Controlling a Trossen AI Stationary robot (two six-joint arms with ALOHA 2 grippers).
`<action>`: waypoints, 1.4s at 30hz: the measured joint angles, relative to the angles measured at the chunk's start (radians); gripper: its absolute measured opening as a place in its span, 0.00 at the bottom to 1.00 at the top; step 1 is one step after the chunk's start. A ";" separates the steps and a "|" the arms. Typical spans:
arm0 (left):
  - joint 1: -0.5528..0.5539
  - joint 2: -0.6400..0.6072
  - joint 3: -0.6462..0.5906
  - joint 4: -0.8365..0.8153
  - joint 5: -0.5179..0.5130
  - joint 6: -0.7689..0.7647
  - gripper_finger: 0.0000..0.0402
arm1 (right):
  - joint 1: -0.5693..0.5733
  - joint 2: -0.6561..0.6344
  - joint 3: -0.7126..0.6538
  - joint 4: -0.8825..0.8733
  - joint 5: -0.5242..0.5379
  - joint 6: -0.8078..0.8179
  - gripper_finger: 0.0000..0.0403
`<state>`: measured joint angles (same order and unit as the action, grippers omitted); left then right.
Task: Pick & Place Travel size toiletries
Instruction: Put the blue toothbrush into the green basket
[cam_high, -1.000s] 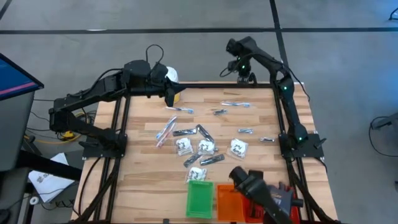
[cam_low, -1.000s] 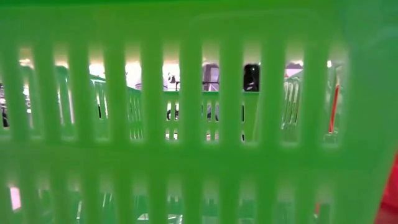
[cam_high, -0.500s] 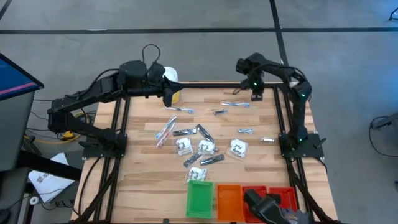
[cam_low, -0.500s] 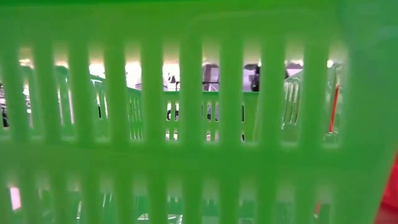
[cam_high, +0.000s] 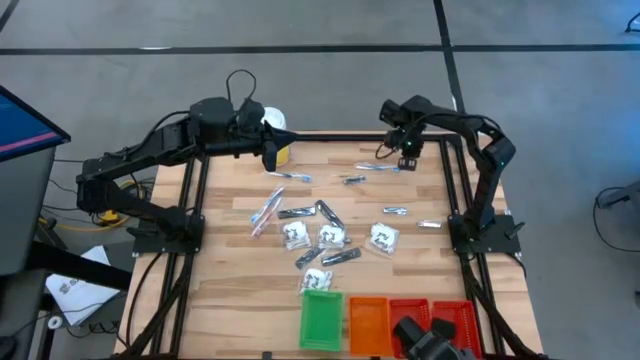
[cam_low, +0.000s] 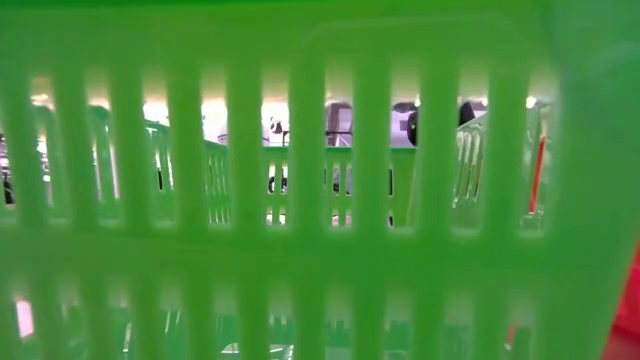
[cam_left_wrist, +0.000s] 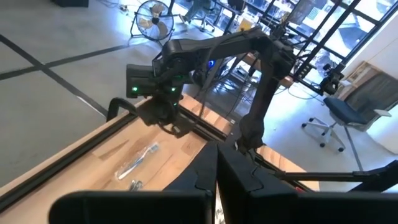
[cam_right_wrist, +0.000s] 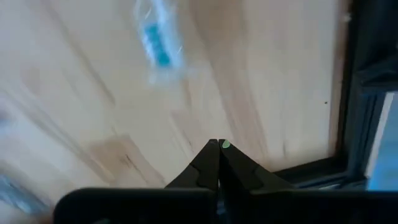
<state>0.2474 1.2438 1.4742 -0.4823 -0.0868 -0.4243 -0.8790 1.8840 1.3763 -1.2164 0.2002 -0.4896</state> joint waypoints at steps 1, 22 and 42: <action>0.000 0.000 0.000 0.003 0.000 -0.001 0.00 | -0.007 0.000 0.003 0.007 -0.012 0.040 0.00; 0.000 0.000 -0.001 0.023 0.001 -0.002 0.00 | -0.002 0.194 0.129 -0.148 -0.260 0.276 0.00; -0.008 0.000 -0.001 0.029 0.005 -0.002 0.00 | 0.008 0.349 0.344 -0.273 -0.207 0.481 0.00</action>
<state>0.2398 1.2442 1.4734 -0.4538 -0.0814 -0.4266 -0.8712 2.2326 1.7200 -1.4897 -0.0067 -0.0084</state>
